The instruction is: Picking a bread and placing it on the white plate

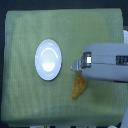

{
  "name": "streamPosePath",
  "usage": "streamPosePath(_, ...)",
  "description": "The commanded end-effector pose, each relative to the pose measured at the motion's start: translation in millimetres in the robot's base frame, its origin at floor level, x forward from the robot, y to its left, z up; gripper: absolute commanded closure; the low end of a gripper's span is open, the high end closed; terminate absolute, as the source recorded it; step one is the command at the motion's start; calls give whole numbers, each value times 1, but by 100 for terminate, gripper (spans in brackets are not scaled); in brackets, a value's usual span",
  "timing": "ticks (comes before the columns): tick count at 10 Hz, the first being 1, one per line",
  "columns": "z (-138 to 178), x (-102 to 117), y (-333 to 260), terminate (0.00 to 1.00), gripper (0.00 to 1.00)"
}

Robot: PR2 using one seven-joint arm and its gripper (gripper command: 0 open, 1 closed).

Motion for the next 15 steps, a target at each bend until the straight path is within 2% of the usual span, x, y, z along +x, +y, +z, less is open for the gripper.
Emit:
streamPosePath(1, -36, 8, -6, 0, 0)
streamPosePath(4, -43, 12, -3, 0, 0)
streamPosePath(8, -55, -8, -13, 0, 0)
streamPosePath(11, -56, -12, -10, 0, 0)
streamPosePath(12, -49, -12, 2, 0, 100)
streamPosePath(15, -45, -6, 9, 0, 100)
